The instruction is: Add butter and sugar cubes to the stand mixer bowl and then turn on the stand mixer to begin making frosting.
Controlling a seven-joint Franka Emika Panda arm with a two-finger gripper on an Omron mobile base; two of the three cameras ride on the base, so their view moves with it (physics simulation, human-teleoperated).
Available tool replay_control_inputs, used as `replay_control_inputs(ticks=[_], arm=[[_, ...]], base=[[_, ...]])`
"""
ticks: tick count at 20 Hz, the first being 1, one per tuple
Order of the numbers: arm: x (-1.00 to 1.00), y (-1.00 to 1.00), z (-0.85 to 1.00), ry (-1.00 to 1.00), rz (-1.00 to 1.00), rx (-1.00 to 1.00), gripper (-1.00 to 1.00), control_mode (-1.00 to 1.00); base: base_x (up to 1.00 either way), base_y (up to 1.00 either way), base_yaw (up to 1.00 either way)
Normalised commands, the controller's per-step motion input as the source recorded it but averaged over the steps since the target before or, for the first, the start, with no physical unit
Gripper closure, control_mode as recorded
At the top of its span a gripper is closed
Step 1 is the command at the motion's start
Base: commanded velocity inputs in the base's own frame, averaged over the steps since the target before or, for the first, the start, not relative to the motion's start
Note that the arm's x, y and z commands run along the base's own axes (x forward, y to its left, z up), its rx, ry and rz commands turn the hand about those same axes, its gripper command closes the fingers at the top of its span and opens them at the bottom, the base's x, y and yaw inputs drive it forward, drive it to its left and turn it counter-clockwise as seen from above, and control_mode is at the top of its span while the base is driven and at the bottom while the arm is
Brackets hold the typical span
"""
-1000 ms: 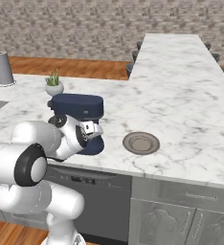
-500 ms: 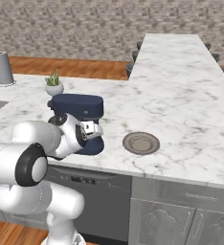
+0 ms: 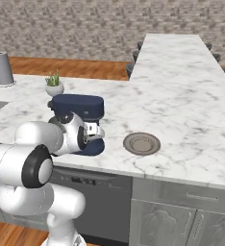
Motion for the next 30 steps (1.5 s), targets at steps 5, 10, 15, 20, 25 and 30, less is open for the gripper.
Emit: replay_control_inputs(ticks=[5, 10, 15, 20, 25, 30], arm=[[0.22, -0.07, 0.29, 0.0, -0.01, 0.2, 1.0, -1.0], [0.35, -0.08, 0.19, 0.04, -0.02, 0.2, 1.0, -1.0], [0.4, -0.14, 0.18, 0.08, -0.02, 0.21, 1.0, -1.0], [0.35, -0.22, 0.11, 0.09, -0.01, 0.22, 1.0, -1.0], [0.43, -0.22, 0.03, 0.11, 0.0, 0.24, 1.0, -1.0], [0.36, -0.27, 0.09, 0.08, 0.0, 0.25, 1.0, -1.0]], base=[[0.0, 0.0, 0.0], [0.0, 0.0, 0.0], [0.0, 0.0, 0.0], [0.0, 0.0, 0.0], [0.0, 0.0, 0.0], [0.0, 0.0, 0.0]])
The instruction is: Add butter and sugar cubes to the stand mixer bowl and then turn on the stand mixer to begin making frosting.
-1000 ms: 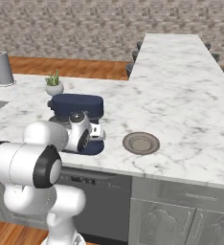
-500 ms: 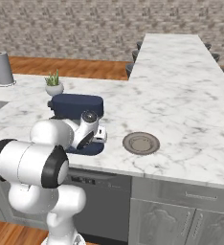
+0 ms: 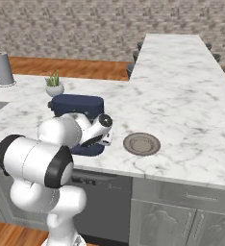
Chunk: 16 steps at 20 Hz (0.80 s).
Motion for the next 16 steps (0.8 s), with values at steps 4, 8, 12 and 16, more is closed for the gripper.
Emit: replay_control_inputs(ticks=[4, 8, 12, 16], arm=[[0.28, -0.41, 0.13, 0.04, -0.02, 0.19, 1.0, -1.0], [0.2, -0.52, 0.05, 0.05, -0.03, 0.15, 1.0, -1.0], [0.07, -0.67, 0.06, 0.03, -0.05, 0.12, 1.0, -1.0], [0.0, -0.79, 0.04, 0.01, -0.07, 0.07, 1.0, -1.0]], base=[[0.0, 0.0, 0.0], [0.0, 0.0, 0.0], [0.0, 0.0, 0.0], [0.0, 0.0, 0.0]])
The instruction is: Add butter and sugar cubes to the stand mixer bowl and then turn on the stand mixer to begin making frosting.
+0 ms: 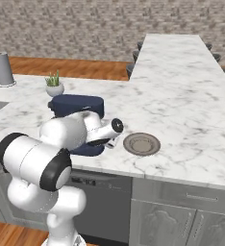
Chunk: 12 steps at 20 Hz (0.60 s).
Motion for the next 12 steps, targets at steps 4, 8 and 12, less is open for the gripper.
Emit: replay_control_inputs(ticks=[4, 8, 12], arm=[[0.0, -0.84, 0.0, 0.04, -0.05, 0.09, 1.0, -1.0], [0.0, -0.68, 0.0, 0.04, -0.04, 0.07, 1.0, -1.0], [-0.26, -0.4, 0.26, -0.01, 0.0, 0.02, 1.0, -1.0]], base=[[0.0, 0.0, 0.0], [0.0, 0.0, 0.0], [0.0, 0.0, 0.0]])
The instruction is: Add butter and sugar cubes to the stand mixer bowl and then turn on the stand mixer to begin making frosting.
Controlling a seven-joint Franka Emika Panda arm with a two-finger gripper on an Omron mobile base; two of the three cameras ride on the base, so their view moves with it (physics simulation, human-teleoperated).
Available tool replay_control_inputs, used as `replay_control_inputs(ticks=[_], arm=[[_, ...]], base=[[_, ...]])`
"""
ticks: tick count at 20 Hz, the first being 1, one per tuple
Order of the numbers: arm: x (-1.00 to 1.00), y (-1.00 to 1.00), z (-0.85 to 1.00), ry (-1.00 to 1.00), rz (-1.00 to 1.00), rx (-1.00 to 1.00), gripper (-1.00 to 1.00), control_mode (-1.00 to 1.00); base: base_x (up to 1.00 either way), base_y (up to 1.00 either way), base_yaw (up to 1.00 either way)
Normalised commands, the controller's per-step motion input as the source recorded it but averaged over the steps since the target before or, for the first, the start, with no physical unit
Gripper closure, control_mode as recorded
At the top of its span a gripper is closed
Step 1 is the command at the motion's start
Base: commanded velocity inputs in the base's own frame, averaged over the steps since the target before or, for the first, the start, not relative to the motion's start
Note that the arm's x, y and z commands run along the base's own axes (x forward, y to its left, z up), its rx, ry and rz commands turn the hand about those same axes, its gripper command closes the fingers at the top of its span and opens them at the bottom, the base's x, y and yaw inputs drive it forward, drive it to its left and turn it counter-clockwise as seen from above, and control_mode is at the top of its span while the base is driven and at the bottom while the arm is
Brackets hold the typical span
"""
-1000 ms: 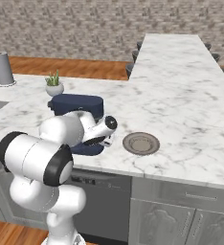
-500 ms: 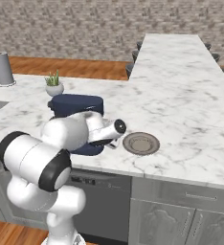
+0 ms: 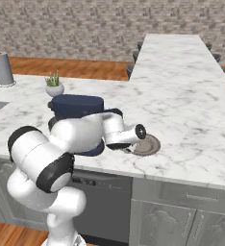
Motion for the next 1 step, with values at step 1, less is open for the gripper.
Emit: replay_control_inputs(ticks=[1], arm=[[-0.62, -0.24, 0.43, -0.09, 0.0, 0.0, 1.0, -1.0]], base=[[0.0, 0.0, 0.0]])
